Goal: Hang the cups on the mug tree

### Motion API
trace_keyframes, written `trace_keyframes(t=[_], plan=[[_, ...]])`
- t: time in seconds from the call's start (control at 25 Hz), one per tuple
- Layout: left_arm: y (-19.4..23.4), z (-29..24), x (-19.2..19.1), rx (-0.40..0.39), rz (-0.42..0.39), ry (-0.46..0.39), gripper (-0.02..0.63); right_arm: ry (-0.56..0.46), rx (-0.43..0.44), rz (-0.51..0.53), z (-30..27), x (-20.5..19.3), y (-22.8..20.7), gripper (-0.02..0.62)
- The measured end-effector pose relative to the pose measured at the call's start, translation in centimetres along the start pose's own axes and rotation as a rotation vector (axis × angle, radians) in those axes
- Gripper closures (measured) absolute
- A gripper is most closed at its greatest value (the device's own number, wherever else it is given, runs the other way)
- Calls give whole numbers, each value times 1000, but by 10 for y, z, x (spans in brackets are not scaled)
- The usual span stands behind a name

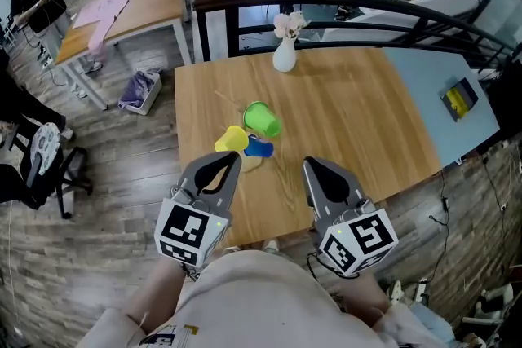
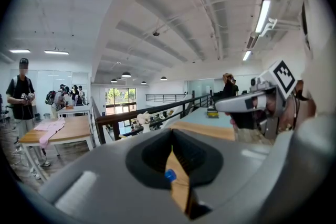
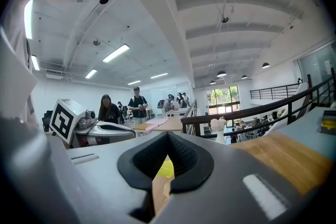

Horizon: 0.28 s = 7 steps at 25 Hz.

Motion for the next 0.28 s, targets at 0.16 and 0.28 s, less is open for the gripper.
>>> trace_keyframes(t=[0.16,0.28], plan=[[2,1,0,6,9,2,603,-19,16,-5,0,10,3,597],[1,0,0,6,11,5,603,-24,21,-2,-1,14,3,597]])
Point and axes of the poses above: the fingertips, and each gripper's own axes: z backward along the fingers, y to its left, x out of its top, the point moved 7 cm from there along z, backward along the fingers, and after that the axes turned 10 degrees about -x, right-handed, at the moved point
